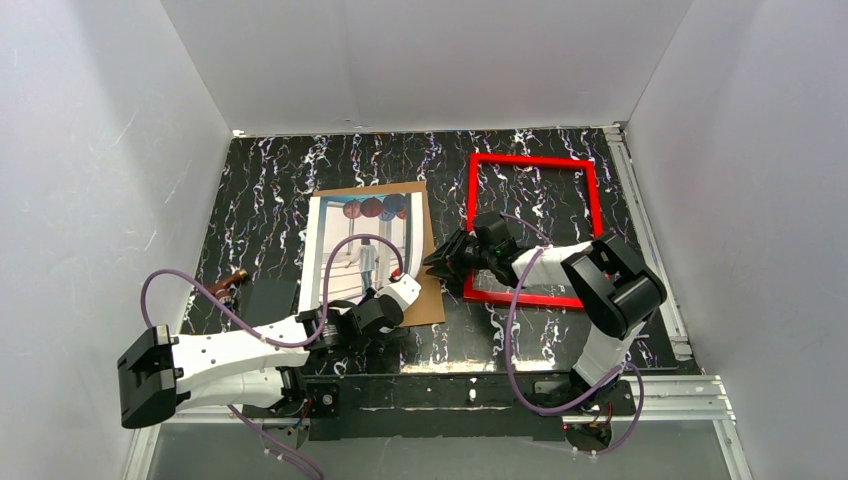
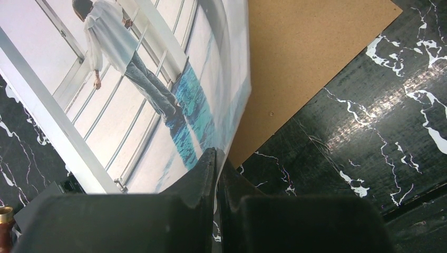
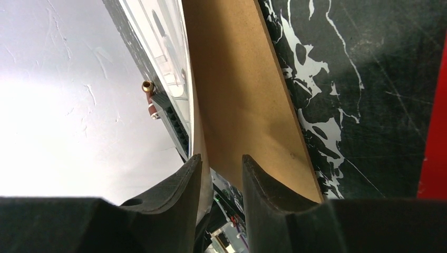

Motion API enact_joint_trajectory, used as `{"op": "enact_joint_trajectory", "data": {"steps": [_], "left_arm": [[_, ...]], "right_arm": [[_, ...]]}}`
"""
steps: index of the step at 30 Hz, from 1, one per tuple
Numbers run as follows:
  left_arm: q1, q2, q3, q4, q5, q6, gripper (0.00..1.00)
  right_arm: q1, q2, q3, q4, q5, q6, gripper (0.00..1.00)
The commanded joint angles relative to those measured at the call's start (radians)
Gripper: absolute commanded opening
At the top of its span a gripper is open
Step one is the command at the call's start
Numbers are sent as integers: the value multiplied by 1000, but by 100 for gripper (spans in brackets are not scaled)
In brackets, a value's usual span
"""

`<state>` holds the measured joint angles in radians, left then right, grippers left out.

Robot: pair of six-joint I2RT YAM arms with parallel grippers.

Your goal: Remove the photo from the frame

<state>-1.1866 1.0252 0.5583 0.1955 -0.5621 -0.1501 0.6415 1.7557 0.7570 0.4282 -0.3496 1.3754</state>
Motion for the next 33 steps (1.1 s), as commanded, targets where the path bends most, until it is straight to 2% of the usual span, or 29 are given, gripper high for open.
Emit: {"op": "enact_joint_trajectory", "data": {"steps": [1,13,28,33], "left_arm": [[2,-20,-9,-65,-12,-22,0],[2,-14,-6,-64,-7,-22,0],[2,-4,8,-57,4,-20,0],[2,-4,11,-55,4,-19,0]], "right_arm": [[-6,-44,17,31,5,1,42],[-12,-63,30,27,-8,-13,43],[-2,12,8,193,-68,88,43],[1,36,-10,230,-71,111,38]]}}
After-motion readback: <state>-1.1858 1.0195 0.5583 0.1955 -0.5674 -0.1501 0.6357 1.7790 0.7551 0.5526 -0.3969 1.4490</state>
